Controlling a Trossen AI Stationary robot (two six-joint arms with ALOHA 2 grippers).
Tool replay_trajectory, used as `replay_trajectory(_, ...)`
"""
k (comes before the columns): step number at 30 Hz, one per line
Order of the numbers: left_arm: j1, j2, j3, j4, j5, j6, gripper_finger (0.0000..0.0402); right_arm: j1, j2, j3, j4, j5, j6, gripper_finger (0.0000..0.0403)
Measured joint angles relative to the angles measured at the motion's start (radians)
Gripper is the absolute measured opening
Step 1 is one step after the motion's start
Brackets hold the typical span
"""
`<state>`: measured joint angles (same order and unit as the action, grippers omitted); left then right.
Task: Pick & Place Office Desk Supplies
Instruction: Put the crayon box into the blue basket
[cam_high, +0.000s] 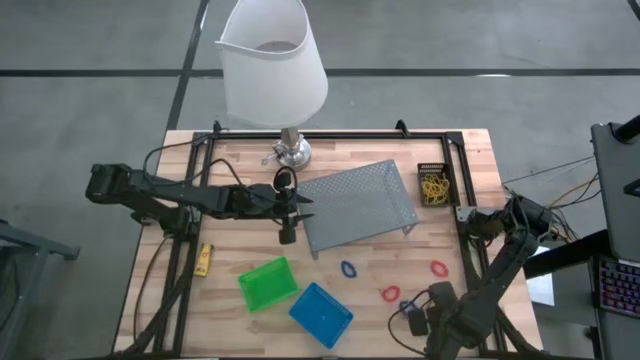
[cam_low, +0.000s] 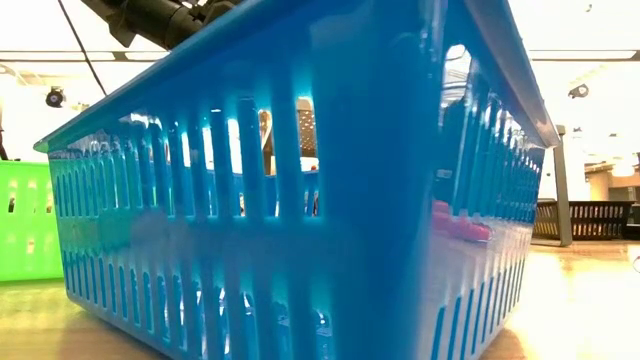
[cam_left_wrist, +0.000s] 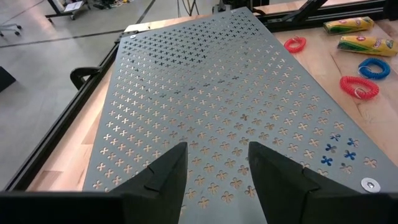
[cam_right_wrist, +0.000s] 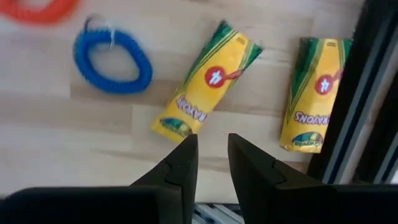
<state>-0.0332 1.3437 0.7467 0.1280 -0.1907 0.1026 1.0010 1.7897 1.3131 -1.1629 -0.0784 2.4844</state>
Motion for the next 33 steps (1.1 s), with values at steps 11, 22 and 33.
replay_trajectory(11,0.000,0.000,0.000,0.000,0.000,0.000,0.0174,0.001,0.069,0.004,-0.011,0.139,-0.258,0.0084)
replay_trajectory(22,0.000,0.000,0.000,0.000,0.000,0.000,0.0174,0.001,0.072,0.008,0.037,0.216,-0.736,0.0092)
replay_trajectory(33,0.000,0.000,0.000,0.000,0.000,0.000,0.0174,0.009,0.071,0.007,-0.018,0.179,-0.377,0.0082)
